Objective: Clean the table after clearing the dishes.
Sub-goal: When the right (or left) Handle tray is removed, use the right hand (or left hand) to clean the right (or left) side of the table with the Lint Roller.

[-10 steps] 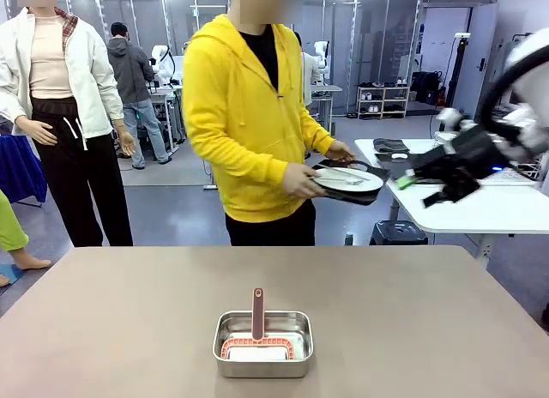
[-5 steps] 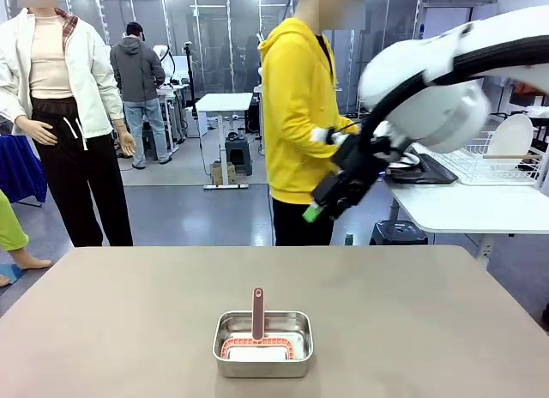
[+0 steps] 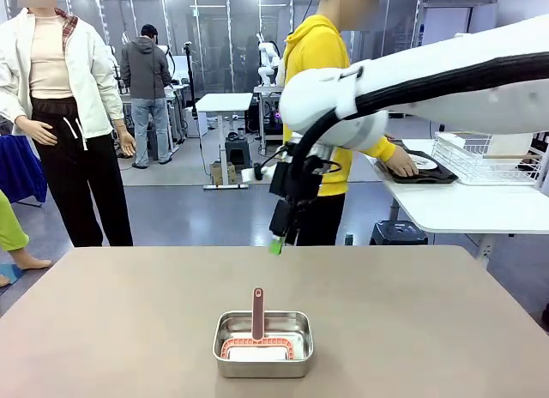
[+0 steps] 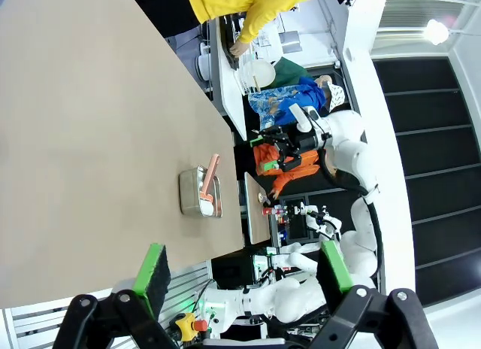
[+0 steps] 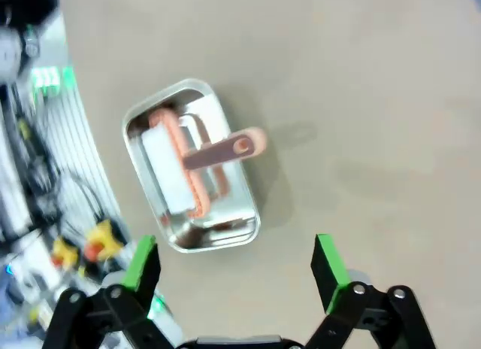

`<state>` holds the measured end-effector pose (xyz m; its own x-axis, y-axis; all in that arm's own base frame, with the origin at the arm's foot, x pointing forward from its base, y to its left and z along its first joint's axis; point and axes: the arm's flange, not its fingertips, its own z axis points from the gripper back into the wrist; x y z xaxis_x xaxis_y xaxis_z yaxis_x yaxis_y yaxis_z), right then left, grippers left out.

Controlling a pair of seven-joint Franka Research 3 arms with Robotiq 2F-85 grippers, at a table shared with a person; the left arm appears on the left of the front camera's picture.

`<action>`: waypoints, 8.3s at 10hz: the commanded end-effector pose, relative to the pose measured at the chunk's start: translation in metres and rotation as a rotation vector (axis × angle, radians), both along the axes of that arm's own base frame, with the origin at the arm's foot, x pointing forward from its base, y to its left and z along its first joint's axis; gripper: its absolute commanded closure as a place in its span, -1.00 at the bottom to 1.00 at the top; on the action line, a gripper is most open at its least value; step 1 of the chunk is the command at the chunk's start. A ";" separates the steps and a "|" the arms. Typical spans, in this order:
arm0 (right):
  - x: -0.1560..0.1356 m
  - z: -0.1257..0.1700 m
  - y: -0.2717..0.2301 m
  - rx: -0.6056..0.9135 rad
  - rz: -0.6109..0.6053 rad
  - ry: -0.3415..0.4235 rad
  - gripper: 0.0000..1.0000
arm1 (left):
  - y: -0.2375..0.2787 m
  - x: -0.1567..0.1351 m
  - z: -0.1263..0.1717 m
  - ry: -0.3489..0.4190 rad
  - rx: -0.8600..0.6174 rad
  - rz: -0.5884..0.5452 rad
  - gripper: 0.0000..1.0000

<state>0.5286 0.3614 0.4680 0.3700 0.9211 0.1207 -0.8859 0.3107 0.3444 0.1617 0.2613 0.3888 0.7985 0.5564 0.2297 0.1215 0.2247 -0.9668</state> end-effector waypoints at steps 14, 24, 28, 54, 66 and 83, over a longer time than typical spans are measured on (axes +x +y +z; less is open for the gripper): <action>0.022 -0.041 0.066 -0.077 0.329 0.088 -1.00 | 0.001 0.000 0.003 -0.012 -0.010 0.004 -1.00; 0.055 -0.127 0.088 -0.061 0.389 0.338 -1.00 | 0.001 0.000 0.003 -0.012 -0.010 0.004 -1.00; 0.053 -0.128 0.092 -0.053 0.366 0.437 -0.02 | 0.001 0.000 0.003 -0.012 -0.010 0.004 -1.00; -0.099 -0.083 -0.249 0.448 -1.356 0.422 1.00 | 0.001 0.000 0.003 -0.012 -0.010 0.004 -1.00; -0.035 -0.105 -0.254 0.327 -1.230 0.269 0.55 | 0.001 0.000 0.003 -0.012 -0.010 0.004 -1.00; -0.086 -0.101 -0.507 0.273 -1.460 -0.024 0.55 | 0.001 0.000 0.003 -0.012 -0.010 0.004 -1.00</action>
<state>0.4566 -0.1606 0.3659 0.9241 -0.3361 0.1820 0.1696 0.7872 0.5929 0.1617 0.2612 0.3888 0.7981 0.5570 0.2298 0.1219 0.2242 -0.9669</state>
